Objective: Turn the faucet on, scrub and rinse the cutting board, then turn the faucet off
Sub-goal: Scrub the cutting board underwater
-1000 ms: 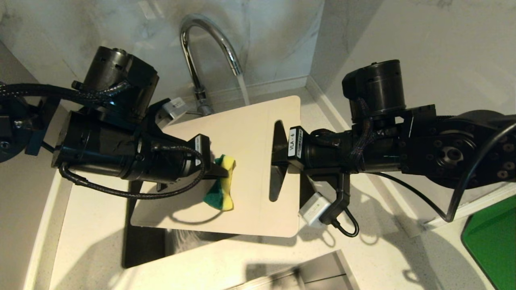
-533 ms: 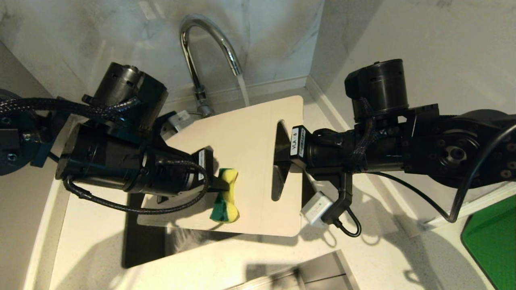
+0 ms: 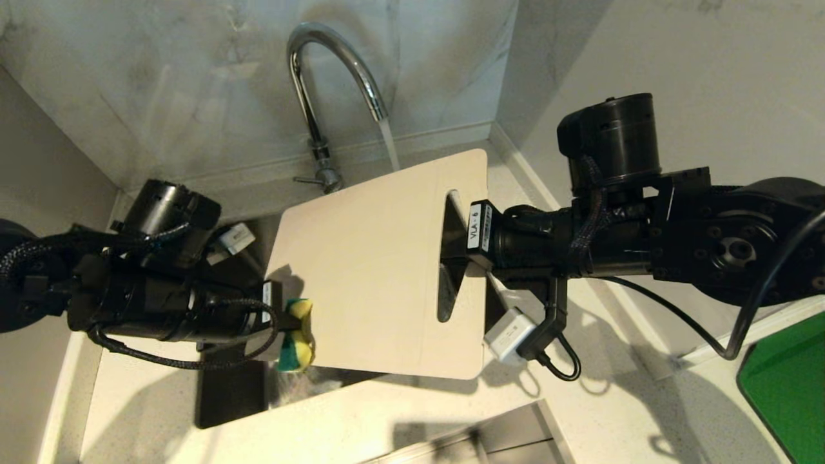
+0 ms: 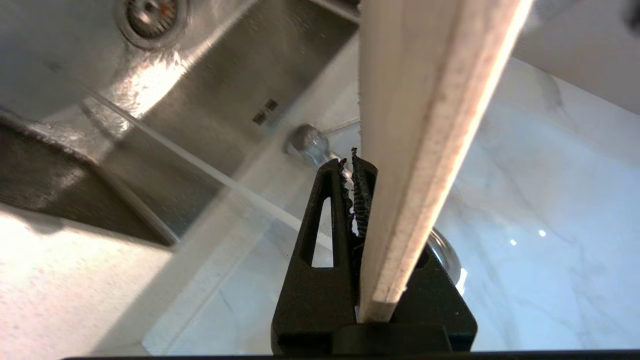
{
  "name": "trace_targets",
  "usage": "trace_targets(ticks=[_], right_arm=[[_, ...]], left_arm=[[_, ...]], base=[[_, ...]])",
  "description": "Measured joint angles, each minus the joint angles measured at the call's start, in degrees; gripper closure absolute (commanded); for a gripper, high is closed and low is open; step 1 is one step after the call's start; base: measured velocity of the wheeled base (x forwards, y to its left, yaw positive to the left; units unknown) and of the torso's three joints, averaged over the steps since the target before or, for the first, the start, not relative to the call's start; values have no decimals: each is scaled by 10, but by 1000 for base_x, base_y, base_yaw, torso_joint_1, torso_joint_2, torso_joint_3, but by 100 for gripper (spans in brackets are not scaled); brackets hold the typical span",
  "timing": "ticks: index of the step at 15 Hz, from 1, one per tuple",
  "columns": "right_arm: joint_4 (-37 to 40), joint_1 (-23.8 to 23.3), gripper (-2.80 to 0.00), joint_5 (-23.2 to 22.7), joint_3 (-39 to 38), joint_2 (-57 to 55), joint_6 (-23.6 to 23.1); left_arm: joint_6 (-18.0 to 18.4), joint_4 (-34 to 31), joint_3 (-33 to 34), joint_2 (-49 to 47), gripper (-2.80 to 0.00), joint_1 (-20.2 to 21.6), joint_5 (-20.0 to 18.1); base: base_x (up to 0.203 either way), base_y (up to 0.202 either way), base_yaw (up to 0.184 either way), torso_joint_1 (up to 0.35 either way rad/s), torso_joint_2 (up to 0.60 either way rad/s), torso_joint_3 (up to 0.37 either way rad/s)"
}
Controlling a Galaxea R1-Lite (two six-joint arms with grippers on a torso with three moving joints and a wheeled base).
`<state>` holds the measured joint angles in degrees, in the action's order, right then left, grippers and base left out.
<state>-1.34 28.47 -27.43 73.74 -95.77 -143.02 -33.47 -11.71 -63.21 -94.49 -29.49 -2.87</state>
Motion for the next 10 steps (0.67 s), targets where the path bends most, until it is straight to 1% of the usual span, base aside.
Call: trace_targets(ticks=[3, 4, 5, 7, 10], right_arm=[[-15, 0, 0, -1, -11, 3, 9], [-16, 0, 0, 0, -13, 4, 9], [-16, 0, 0, -1, -13, 6, 9], [-16, 0, 0, -2, -15, 10, 9], [-16, -1, 0, -1, -19, 13, 10]], left_arm=[[38, 94, 85, -4, 0, 65, -4], [43, 115, 100, -8, 0, 84, -9], [51, 127, 111, -13, 0, 105, -20], [65, 132, 123, -19, 0, 143, -42], [66, 131, 116, -18, 0, 182, -81]], base=[[0, 0, 0, 0, 0, 0], [0, 0, 0, 0, 0, 0], [0, 0, 0, 0, 0, 0], [0, 0, 0, 0, 0, 0], [0, 0, 0, 0, 0, 0]])
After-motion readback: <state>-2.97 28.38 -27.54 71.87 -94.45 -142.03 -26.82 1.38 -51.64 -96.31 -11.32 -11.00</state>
